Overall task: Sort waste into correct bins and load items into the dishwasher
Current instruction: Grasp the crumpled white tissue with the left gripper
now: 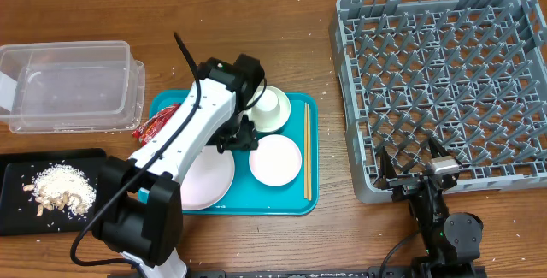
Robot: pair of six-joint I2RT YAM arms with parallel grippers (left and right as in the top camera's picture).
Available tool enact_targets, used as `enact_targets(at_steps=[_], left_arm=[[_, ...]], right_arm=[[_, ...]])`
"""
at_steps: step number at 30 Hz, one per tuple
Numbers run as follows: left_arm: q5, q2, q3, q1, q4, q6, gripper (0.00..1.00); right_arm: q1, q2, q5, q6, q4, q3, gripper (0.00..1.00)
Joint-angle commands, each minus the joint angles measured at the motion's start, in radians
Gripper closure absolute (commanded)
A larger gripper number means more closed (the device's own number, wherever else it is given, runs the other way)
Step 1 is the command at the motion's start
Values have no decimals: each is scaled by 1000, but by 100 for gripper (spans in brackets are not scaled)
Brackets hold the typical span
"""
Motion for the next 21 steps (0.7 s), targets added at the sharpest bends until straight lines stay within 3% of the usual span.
enact_targets(at_steps=[1, 14, 21], left_arm=[[-53, 6, 64, 5, 11, 79, 0], [-2, 11, 114, 81, 170, 387, 4], [7, 13, 82, 82, 206, 474, 11]], right_arm=[[-2, -11, 0, -3, 5, -10, 0], [-2, -11, 0, -3, 5, -10, 0], [-2, -11, 0, -3, 5, -10, 0]])
